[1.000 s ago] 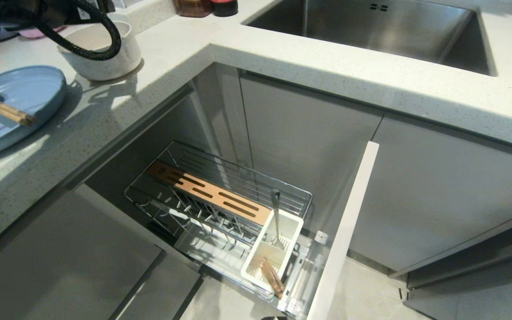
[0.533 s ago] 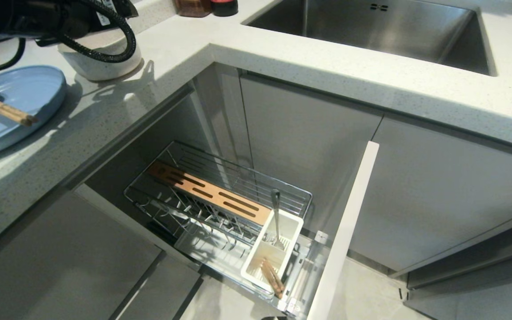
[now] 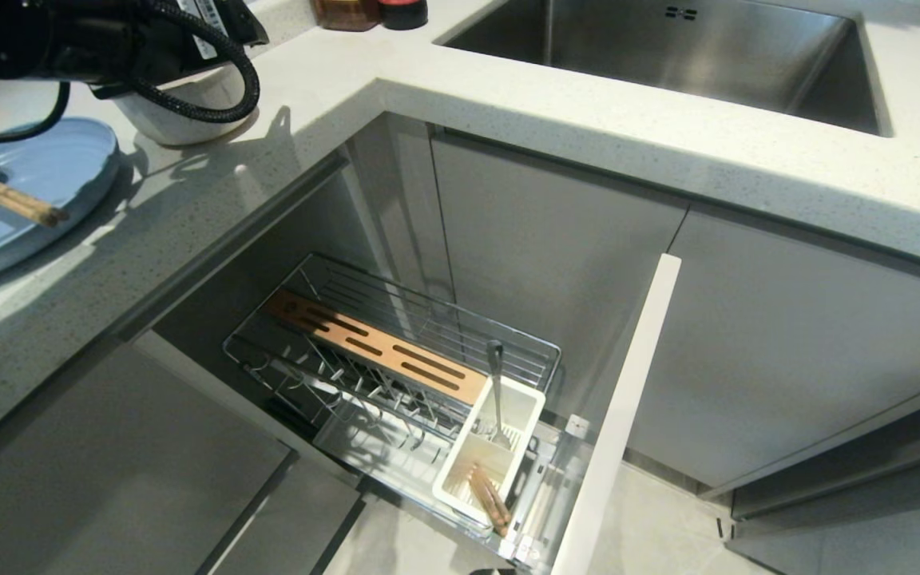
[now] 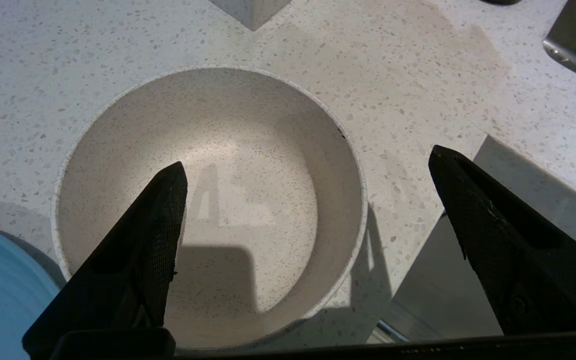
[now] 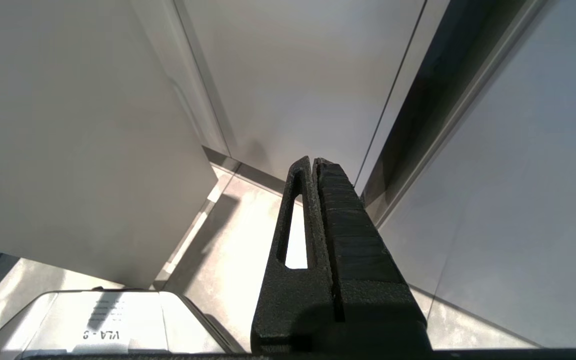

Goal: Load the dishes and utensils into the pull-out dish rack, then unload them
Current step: Pick up the bowl and place it in the cupboard

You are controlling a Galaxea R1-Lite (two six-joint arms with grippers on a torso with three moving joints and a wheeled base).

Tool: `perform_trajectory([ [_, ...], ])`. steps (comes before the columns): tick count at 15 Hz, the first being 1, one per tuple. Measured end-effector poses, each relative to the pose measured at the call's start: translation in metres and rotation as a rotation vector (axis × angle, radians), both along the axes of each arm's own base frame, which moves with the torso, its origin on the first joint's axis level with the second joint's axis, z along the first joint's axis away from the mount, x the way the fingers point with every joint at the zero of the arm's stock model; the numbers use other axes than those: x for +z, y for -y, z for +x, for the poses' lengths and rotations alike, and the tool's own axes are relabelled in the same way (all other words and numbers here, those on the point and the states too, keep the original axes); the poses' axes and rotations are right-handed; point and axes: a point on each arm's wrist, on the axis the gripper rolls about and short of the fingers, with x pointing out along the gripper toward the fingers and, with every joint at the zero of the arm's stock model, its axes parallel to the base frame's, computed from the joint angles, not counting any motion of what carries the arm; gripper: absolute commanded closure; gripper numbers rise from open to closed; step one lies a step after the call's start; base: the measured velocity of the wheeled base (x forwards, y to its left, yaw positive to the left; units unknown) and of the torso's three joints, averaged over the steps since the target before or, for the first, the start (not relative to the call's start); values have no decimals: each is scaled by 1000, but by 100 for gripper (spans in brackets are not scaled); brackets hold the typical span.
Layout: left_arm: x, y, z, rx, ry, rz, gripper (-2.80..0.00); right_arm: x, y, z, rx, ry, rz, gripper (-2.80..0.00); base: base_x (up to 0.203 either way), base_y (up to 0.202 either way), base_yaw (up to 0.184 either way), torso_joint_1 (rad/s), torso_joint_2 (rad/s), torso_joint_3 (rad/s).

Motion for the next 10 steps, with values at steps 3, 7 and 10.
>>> perform_trajectory([
  [3, -3, 1, 4, 3, -9, -7, -280, 0, 0, 0, 0, 0, 0, 0, 0, 0, 0, 0, 0, 0],
  [7, -5, 2, 7, 3, -15, -6, -280, 0, 0, 0, 0, 0, 0, 0, 0, 0, 0, 0, 0, 0],
  [10, -6, 2, 7, 3, -25, 0, 0, 0, 0, 0, 0, 0, 0, 0, 0, 0, 0, 0, 0, 0],
])
